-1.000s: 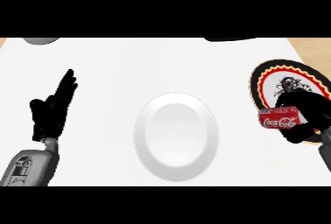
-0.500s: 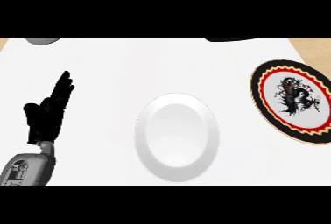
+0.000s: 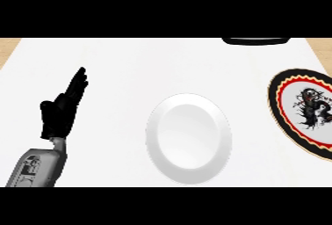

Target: Pick the can from the plate and place it in the plate

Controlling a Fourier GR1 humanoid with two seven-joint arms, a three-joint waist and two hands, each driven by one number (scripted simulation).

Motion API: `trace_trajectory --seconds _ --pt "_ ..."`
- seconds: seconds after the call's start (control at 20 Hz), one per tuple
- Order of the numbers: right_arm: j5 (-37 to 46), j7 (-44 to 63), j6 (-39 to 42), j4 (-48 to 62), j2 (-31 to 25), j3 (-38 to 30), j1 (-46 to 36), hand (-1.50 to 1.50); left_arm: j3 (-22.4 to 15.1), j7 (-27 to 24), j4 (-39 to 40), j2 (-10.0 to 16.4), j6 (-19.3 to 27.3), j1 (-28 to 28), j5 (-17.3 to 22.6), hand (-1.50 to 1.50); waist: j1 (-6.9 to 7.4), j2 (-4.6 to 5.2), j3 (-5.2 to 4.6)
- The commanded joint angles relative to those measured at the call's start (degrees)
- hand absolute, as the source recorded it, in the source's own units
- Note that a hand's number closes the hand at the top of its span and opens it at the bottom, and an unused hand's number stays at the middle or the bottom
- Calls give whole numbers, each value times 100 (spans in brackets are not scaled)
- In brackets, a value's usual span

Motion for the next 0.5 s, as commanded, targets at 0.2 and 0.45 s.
trace_trajectory --seconds 0.2,0.45 --pt "450 -416 384 1326 -15 705 -1138 150 -13 -42 144 -71 -166 -219 -61 0 250 29 -17" --pt "674 129 79 823 835 1262 -1509 150 60 72 137 -76 -255 -269 -31 0 196 5 -25"
